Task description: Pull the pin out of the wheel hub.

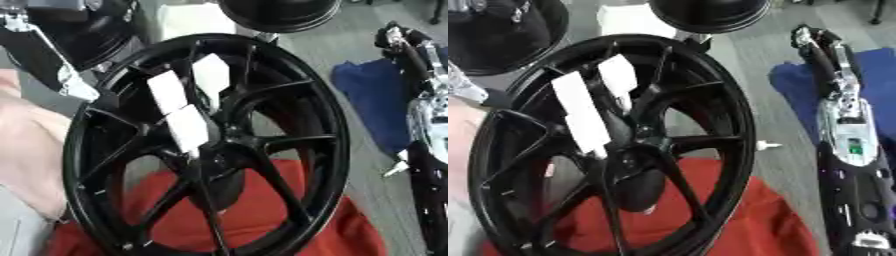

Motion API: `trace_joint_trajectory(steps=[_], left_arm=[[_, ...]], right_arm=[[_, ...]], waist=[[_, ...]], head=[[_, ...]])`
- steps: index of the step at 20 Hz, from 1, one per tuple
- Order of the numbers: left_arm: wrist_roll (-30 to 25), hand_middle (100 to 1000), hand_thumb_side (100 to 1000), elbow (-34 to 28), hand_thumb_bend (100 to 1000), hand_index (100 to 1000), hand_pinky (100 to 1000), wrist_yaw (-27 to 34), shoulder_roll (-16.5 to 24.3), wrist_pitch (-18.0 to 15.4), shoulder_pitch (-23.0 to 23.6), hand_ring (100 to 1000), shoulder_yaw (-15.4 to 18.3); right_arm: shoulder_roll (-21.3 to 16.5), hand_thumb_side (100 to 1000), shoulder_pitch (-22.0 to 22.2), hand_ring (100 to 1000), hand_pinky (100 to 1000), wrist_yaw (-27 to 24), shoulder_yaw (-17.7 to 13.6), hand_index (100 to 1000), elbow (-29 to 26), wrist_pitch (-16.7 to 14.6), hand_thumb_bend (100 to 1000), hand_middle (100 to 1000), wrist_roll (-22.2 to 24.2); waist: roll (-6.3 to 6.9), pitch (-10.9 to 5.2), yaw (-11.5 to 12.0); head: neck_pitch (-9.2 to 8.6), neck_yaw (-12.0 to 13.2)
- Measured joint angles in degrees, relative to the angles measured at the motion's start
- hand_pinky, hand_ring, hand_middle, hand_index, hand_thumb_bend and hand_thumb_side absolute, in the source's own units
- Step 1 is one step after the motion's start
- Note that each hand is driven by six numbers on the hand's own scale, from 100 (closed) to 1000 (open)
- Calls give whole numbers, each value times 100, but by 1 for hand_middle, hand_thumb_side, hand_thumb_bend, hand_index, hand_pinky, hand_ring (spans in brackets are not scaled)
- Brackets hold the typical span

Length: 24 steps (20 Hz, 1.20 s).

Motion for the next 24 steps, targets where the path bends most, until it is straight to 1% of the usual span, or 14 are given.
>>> trace_joint_trajectory(steps=[1,3,9,16,20,24], left_arm=[[12,745,193,25,528,789,793,8,-17,-12,0,764,-22],[29,749,178,64,531,789,792,25,-42,-29,-8,764,-58],[76,749,104,161,510,780,791,11,-89,-76,-32,762,-115],[100,742,100,289,460,770,788,-62,-143,-100,-32,757,-168],[99,720,100,406,411,750,783,-94,-194,-99,-25,745,-235],[78,704,100,510,393,738,780,-125,-235,-78,9,739,-322]], right_arm=[[4,552,-4,799,921,0,5,659,-4,2,100,670,6],[12,552,-40,799,921,0,32,659,-21,-4,100,670,21],[50,552,-71,799,921,0,94,658,-54,-26,100,670,81],[100,551,-139,798,921,1,144,657,-84,-32,100,668,130],[106,550,-150,796,920,1,184,655,-100,-35,100,666,156],[116,549,-179,794,919,1,206,655,-113,-39,100,663,149]], waist=[[0,11,-24],[0,33,-60],[17,93,-169],[52,132,-266],[62,161,-306],[76,183,-323]], head=[[-19,26],[-46,87],[-132,226],[-160,302],[-160,323],[-160,341]])
